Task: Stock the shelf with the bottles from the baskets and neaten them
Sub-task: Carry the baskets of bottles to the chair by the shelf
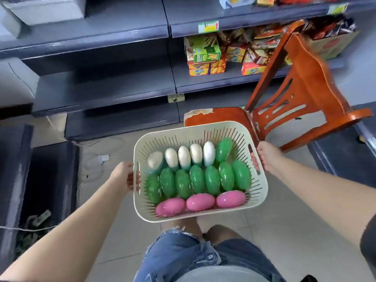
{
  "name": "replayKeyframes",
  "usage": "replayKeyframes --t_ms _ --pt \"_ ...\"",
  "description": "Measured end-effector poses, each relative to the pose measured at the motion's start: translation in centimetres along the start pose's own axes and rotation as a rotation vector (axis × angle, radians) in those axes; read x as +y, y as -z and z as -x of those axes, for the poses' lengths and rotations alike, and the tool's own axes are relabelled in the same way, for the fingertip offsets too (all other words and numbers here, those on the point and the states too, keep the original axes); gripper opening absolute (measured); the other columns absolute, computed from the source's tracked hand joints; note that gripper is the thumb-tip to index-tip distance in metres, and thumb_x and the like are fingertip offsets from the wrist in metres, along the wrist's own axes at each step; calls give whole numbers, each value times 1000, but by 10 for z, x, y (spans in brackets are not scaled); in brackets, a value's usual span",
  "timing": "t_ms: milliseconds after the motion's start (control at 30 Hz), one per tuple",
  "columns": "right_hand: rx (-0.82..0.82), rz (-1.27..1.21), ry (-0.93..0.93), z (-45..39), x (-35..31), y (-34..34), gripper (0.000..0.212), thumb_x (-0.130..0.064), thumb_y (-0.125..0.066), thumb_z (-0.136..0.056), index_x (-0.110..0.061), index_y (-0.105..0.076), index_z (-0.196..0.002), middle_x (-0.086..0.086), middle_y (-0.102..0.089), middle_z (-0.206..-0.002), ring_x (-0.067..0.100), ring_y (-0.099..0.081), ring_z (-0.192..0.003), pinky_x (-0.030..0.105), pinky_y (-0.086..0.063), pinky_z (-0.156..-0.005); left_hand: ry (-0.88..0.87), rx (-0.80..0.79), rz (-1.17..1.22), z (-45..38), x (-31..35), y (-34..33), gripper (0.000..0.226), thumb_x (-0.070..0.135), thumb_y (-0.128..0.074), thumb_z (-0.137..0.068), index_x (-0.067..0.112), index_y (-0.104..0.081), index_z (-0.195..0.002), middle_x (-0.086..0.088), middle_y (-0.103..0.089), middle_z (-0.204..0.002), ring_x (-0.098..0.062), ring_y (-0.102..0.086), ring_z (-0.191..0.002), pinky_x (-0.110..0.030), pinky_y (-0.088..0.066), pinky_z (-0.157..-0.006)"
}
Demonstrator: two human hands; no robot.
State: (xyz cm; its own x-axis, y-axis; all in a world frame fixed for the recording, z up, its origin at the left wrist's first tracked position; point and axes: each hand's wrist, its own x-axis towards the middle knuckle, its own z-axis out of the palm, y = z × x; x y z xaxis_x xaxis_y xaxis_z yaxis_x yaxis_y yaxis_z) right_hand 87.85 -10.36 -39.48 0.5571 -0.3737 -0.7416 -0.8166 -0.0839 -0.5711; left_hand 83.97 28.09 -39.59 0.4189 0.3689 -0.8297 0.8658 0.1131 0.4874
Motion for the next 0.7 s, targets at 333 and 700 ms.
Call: replayKeyframes --t_ms 333,700 --pt "84 -82 -102 -97 -89 1 22 -12 -40 -76 -1 -54 -64 13 -49 -58 23 -44 -47 26 -41 -50 38 19 -51 -77 118 -80 22 13 -38 -88 3 -52 -74 -11 -50 -62 -26 -45 -51 -34 -44 -53" --pt "146 1 -147 -222 -137 18 21 -17 -43 -73 -5 -56 -62 8 -53 -46 23 -45 -46 25 -42 -49 85 57 -2 -132 168 -182 20 12 -41 -86 4 -52 -72 -10 -50 -61 -24 -46 -51 -34 -44 -54"
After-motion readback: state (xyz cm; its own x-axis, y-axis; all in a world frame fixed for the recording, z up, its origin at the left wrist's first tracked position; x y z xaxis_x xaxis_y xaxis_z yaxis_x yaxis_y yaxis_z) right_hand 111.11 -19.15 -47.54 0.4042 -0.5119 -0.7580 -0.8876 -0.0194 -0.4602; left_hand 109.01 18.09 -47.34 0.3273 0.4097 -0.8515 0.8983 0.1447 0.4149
